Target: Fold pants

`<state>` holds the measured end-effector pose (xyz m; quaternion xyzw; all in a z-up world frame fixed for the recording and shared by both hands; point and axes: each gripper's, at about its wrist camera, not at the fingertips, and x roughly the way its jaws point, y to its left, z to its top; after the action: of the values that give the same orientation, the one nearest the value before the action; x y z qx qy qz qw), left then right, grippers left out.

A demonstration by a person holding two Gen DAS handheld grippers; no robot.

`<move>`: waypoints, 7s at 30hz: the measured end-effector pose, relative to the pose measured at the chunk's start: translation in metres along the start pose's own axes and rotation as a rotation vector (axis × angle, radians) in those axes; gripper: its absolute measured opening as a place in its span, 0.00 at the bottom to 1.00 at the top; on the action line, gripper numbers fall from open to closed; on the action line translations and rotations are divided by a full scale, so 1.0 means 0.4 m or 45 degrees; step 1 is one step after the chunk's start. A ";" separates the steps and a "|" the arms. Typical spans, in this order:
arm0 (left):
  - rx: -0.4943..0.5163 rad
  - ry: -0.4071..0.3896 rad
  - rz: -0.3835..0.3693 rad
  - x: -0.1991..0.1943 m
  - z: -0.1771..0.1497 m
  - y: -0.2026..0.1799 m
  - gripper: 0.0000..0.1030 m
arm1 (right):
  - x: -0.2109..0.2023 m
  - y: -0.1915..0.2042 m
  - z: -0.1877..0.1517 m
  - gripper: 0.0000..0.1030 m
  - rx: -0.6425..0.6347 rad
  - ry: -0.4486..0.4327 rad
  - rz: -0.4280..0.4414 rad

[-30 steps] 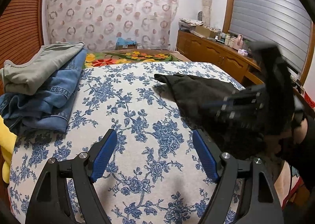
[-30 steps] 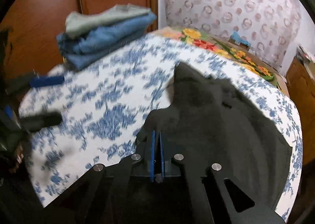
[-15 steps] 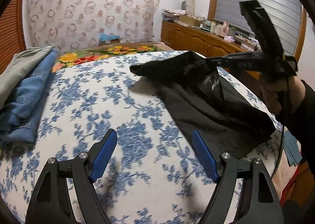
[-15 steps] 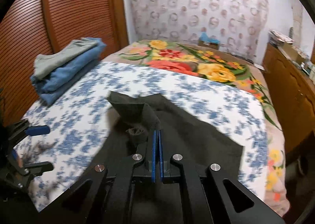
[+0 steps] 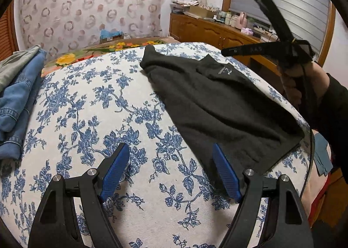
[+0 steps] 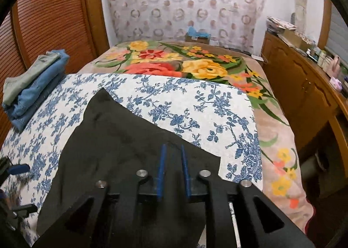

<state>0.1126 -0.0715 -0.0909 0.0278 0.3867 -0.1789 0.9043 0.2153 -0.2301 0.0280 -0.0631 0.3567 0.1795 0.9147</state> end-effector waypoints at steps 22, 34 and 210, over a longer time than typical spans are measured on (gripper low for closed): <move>0.032 0.080 0.029 0.034 -0.009 -0.015 0.77 | 0.090 0.109 -0.029 0.09 -0.270 0.122 0.057; 0.035 0.081 0.031 0.035 -0.009 -0.014 0.77 | 0.013 -0.025 -0.018 0.03 -0.100 -0.005 -0.031; 0.123 -0.584 0.196 -0.353 0.428 0.124 0.10 | -0.469 0.142 0.191 0.07 -0.115 -0.580 0.150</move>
<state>0.1578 -0.0150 0.1245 0.0588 0.1591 -0.1294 0.9770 0.1142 -0.2118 0.2116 -0.0408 0.1358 0.2577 0.9558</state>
